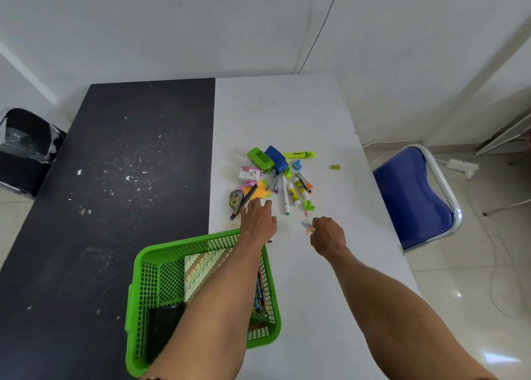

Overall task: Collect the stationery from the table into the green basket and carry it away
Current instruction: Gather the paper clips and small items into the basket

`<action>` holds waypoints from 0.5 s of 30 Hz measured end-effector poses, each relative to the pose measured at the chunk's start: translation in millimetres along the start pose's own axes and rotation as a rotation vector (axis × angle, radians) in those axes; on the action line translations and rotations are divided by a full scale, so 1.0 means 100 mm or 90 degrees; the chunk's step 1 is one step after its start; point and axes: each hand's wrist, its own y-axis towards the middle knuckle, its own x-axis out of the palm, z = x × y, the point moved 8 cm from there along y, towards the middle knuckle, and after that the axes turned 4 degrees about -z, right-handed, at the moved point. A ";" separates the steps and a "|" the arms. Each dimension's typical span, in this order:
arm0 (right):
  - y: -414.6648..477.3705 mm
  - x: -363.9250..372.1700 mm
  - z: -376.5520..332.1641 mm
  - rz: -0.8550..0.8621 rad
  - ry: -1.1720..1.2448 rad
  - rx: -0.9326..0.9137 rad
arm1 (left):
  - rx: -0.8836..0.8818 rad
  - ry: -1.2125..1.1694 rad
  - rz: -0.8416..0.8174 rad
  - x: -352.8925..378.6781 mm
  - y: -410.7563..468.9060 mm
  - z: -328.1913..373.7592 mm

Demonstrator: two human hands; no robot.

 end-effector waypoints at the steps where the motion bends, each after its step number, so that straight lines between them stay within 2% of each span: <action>1: 0.06 0.01 0.05 -0.011 0.000 0.006 | 0.000 0.002 -0.005 0.02 0.06 0.04; 7: 0.35 0.11 0.27 -0.060 0.012 0.034 | -0.010 0.001 -0.037 0.13 0.36 0.20; 15: 0.49 0.27 0.31 -0.092 -0.044 0.021 | -0.027 0.005 -0.042 0.24 0.52 0.24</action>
